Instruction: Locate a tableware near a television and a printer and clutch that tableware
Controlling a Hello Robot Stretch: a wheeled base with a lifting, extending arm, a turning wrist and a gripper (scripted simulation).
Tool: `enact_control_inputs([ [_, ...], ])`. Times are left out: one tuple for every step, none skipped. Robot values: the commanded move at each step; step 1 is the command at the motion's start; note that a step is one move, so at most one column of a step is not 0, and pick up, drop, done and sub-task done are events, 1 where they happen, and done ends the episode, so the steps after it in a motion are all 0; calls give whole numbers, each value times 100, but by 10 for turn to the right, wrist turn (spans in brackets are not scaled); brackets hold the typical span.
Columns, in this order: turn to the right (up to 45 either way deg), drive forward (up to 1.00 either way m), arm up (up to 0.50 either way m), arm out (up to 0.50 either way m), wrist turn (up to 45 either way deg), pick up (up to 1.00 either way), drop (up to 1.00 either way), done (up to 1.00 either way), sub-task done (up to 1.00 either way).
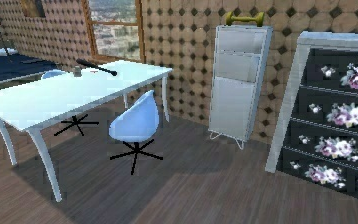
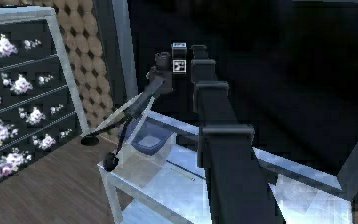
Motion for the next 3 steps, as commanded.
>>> enact_control_inputs([
  [0,0,0,0,450,0,0,0,0],
  [0,0,0,0,450,0,0,0,0],
  [0,0,0,0,180,0,0,0,0],
])
